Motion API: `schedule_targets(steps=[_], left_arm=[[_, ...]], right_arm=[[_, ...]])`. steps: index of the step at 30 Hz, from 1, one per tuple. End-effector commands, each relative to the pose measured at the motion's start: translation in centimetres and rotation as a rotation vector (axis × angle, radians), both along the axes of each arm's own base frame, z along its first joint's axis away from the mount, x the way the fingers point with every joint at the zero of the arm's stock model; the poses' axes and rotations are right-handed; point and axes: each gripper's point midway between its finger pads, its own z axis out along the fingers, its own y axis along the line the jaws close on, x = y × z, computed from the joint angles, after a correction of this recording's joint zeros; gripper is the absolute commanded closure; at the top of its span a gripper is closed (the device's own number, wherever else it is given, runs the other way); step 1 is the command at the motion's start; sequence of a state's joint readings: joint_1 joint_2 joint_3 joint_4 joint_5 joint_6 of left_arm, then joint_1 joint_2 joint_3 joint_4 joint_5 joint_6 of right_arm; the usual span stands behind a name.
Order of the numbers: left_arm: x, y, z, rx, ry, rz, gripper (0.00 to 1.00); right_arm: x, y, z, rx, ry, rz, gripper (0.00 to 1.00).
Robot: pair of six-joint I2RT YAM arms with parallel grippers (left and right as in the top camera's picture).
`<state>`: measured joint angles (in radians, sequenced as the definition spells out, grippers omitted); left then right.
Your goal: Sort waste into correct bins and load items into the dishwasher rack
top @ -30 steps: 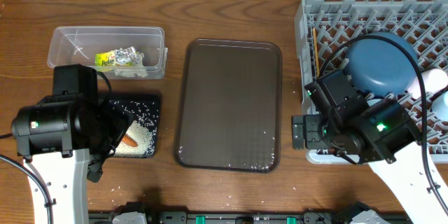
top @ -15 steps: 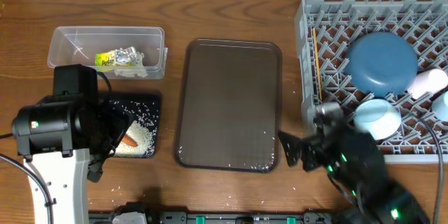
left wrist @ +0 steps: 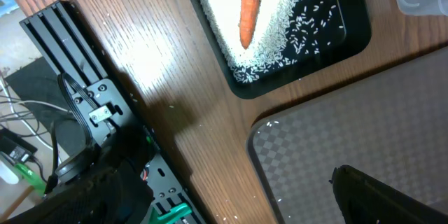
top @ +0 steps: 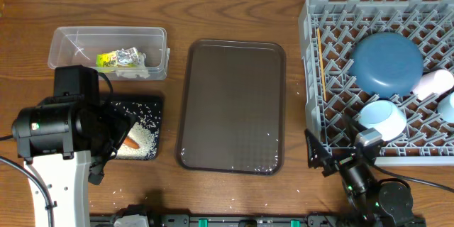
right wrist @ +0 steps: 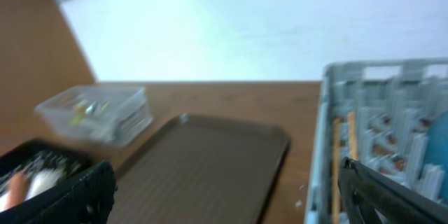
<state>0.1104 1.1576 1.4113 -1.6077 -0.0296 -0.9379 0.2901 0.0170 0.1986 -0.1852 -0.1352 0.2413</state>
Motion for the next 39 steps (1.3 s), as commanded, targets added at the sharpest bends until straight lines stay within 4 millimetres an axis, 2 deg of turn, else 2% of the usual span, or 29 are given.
schedule_targets(steps=[1,7,13,15,20,21,25,34,39], left_arm=[[-0.4,0.2,0.0,0.011,0.017,-0.005,0.02],[-0.4,0.2,0.0,0.011,0.017,-0.005,0.02],[-0.4,0.2,0.0,0.011,0.017,-0.005,0.02],[-0.4,0.2,0.0,0.011,0.017,-0.005,0.02],[-0.4,0.2,0.0,0.011,0.017,-0.005,0.02],[-0.4,0.2,0.0,0.011,0.017,-0.005,0.02],[-0.4,0.2,0.0,0.011,0.017,-0.005,0.02],[-0.4,0.2,0.0,0.011,0.017,-0.005,0.02],[-0.4,0.2,0.0,0.011,0.017,-0.005,0.02]], right_arm=[[0.9,-1.1,-0.8,0.034,-0.012,-0.051,0.01],[1.9,-2.2,-0.6,0.062,-0.14,-0.08,0.01],[2.5,-4.1,-1.2,0.058,-0.126,-0.168,0.01],[2.8,-5.2,-1.9,0.055,-0.099,-0.222,0.01],[3.1,-7.0,-5.9,-0.009,0.051,-0.305,0.01],[3.1,-7.3,-6.1,-0.011,0.059,-0.321,0.01],[3.1,-7.6,-6.1,-0.039,0.051,-0.333,0.01],[3.2,-7.9,-6.2,-0.311,-0.014,-0.342,0.01],[3.2,-8.1,-6.2,-0.287,-0.004,-0.351,0.01]])
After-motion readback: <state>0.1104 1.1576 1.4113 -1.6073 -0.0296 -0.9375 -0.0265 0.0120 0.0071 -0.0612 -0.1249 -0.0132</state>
